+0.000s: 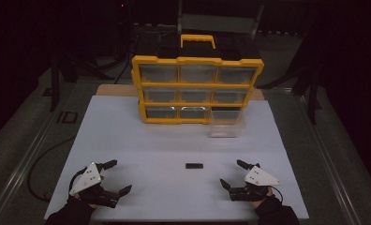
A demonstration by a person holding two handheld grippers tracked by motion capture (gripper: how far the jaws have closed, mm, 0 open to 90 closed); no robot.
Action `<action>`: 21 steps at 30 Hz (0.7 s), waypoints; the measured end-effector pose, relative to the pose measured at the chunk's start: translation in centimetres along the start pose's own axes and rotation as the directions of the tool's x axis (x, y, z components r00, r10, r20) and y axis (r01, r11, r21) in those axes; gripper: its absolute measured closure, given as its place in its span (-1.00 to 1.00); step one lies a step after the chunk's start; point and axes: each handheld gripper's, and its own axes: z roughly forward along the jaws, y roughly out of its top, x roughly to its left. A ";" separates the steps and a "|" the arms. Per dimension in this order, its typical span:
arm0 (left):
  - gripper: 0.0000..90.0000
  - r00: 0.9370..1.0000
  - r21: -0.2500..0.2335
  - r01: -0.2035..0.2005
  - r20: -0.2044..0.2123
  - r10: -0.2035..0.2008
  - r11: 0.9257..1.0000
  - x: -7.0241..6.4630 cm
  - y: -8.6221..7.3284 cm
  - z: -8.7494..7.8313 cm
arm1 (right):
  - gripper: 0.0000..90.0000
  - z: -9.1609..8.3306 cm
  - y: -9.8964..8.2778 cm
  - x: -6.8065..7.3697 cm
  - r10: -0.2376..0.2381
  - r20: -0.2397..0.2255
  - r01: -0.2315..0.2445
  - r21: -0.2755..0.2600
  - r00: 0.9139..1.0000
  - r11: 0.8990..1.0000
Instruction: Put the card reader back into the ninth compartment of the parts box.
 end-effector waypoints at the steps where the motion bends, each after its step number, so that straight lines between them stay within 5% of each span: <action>1: -0.99 1.000 0.000 0.000 0.001 0.000 1.000 0.0 0.0 0.0 | -0.82 0.0 0.0 0.0 -0.004 0.004 0.004 0.000 1.000 1.000; 21: -0.99 1.000 0.004 -0.014 0.003 0.014 1.000 -0.2 0.3 0.0 | -0.81 0.2 -0.1 0.0 -0.002 -0.024 0.002 -0.003 1.000 1.000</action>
